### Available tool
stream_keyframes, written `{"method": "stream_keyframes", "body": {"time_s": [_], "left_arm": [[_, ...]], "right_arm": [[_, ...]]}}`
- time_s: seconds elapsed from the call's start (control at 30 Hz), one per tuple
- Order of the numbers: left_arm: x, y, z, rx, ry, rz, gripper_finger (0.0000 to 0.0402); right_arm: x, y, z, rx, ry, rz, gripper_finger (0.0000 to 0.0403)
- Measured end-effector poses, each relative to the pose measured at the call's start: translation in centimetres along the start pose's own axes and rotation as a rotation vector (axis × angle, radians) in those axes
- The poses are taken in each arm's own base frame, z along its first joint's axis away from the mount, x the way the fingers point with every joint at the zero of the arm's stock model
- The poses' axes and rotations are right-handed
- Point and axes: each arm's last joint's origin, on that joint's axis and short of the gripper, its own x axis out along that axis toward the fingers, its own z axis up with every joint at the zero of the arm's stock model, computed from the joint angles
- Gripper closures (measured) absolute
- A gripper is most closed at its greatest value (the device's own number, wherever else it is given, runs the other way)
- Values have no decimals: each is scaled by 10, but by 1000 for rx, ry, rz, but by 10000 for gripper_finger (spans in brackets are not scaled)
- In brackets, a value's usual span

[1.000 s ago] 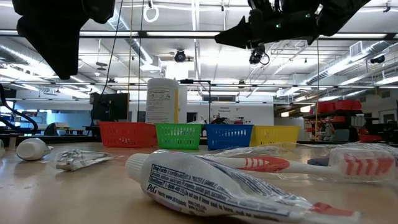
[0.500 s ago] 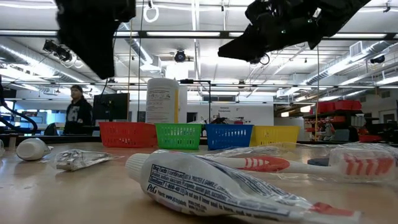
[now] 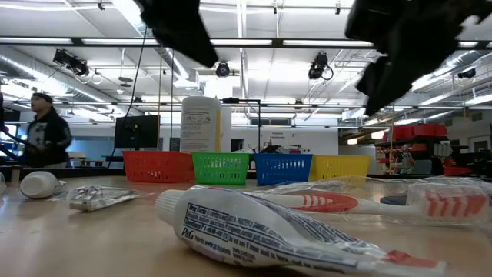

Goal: Pick & Place Travel size toiletries
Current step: Put the blue razor into the orange bin

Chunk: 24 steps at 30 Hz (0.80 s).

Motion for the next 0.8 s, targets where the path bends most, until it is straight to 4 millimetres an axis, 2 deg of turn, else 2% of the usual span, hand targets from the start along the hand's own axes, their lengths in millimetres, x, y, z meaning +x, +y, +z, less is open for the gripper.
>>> {"method": "stream_keyframes", "body": {"time_s": [0.17,0.33,0.43,0.57,0.8], "left_arm": [[0,-3,9,2,-74,-48,216],[0,-3,9,0,-73,-48,216],[0,-5,8,3,-57,-79,216],[-1,-7,6,14,-31,-126,216],[-5,-13,3,20,-25,-161,216]], "right_arm": [[21,30,-22,157,103,31,249],[53,64,-43,127,111,28,249],[66,72,-49,124,130,-78,249],[73,81,-43,131,171,-130,249],[72,87,-46,134,201,-223,249]]}}
